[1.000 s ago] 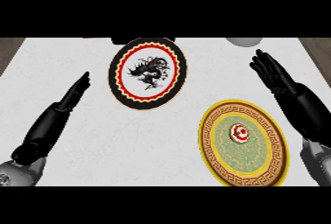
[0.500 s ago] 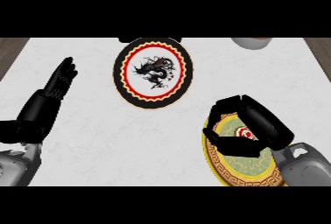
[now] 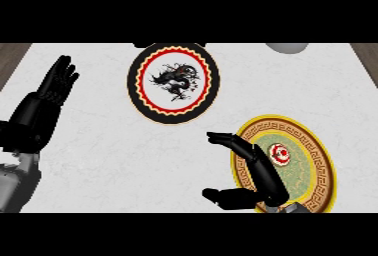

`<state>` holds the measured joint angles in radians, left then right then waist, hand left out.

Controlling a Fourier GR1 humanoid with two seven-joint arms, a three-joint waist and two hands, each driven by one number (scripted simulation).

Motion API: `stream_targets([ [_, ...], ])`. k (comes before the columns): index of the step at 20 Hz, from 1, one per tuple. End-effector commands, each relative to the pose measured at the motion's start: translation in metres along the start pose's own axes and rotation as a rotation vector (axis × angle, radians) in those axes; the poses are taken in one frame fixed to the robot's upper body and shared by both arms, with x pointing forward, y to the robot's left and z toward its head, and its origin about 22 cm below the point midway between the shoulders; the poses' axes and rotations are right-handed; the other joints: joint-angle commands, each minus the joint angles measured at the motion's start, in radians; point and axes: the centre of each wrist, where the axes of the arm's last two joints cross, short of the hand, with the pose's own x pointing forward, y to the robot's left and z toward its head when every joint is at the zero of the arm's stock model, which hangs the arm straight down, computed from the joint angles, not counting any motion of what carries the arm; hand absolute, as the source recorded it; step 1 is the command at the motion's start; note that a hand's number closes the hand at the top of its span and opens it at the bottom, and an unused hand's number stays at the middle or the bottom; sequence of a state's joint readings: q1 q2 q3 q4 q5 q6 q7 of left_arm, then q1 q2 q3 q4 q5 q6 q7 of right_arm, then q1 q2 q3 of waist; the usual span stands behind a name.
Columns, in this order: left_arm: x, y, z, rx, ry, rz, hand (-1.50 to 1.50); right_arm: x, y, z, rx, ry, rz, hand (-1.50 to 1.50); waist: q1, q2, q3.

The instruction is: Pick the cupcake from the plate and place it in the plate

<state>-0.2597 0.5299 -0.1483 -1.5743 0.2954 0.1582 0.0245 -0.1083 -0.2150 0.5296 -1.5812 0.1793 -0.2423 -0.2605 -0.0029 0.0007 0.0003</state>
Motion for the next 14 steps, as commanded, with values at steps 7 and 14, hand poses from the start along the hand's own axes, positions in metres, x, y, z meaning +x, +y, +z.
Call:
stream_targets([
  [7,0.003,-0.002,-0.008,0.024,0.001,0.007,0.0,0.057,-0.076,-0.003,-0.028,0.017,0.328,-1.5,-0.021,-0.005,-0.003],
  [14,0.006,-0.001,0.001,0.009,-0.005,-0.013,0.0,0.081,-0.113,-0.009,0.206,0.403,0.676,-1.5,-0.001,-0.008,-0.005],
])
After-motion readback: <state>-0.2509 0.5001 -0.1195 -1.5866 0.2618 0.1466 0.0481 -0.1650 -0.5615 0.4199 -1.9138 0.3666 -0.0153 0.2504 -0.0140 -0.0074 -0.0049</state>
